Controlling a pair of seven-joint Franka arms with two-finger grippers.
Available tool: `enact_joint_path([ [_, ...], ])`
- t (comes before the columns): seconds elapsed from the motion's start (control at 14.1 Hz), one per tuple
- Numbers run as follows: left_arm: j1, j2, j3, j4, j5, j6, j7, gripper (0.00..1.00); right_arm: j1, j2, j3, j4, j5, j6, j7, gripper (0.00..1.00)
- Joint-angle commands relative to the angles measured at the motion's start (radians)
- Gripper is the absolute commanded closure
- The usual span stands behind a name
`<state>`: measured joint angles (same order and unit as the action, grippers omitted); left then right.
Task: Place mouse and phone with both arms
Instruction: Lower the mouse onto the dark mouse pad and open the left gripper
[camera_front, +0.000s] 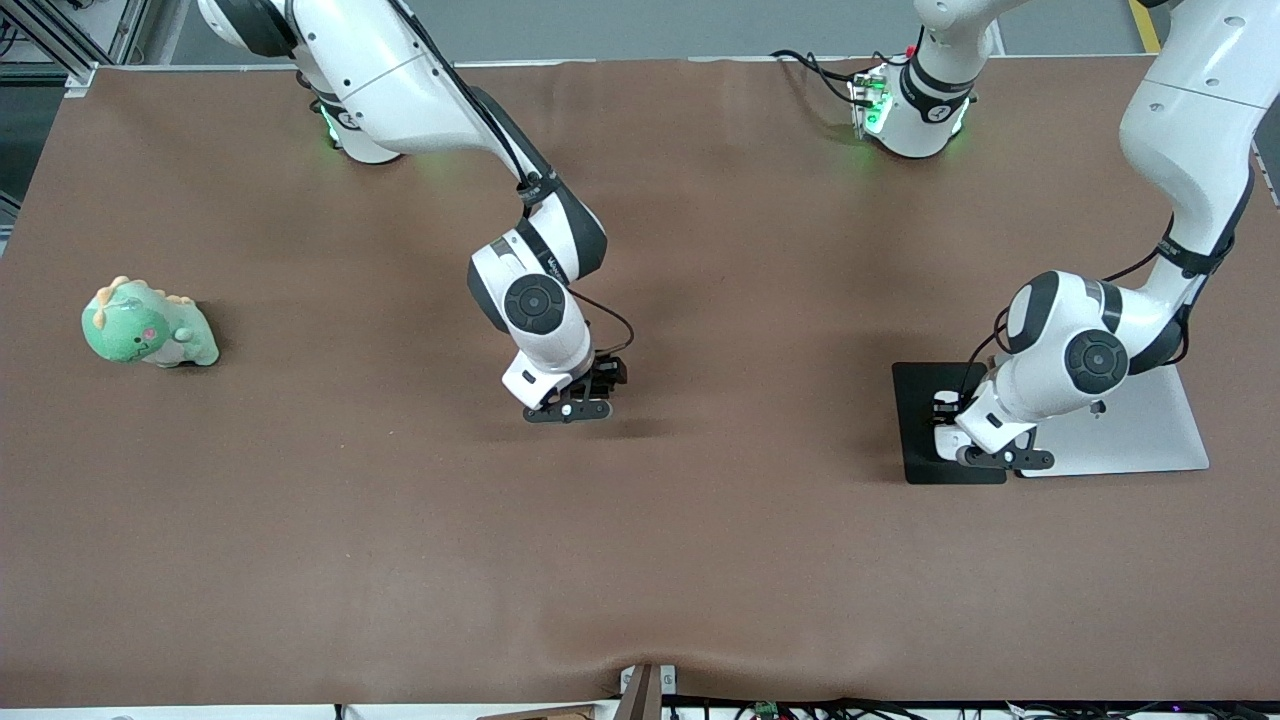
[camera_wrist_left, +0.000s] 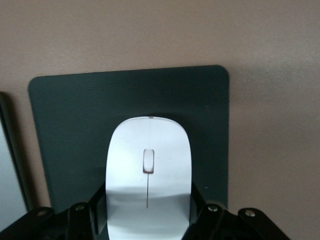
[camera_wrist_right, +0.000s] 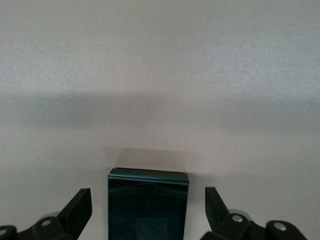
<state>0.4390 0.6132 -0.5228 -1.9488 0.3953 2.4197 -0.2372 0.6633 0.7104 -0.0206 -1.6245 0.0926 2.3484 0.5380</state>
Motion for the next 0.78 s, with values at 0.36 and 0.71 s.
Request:
enact_joint_path([
  [0.36,0.01,0.008,-0.003,-0.002,0.068,0.019,-0.027,0.24,0.03,0.047,-0.006,0.022,-0.014,0.029,0.007,0.0],
  [0.71,0.01,-0.018,0.007,0.002,0.071,0.006,-0.025,0.0,0.03,0.057,-0.007,0.017,-0.021,0.032,0.007,0.0],
])
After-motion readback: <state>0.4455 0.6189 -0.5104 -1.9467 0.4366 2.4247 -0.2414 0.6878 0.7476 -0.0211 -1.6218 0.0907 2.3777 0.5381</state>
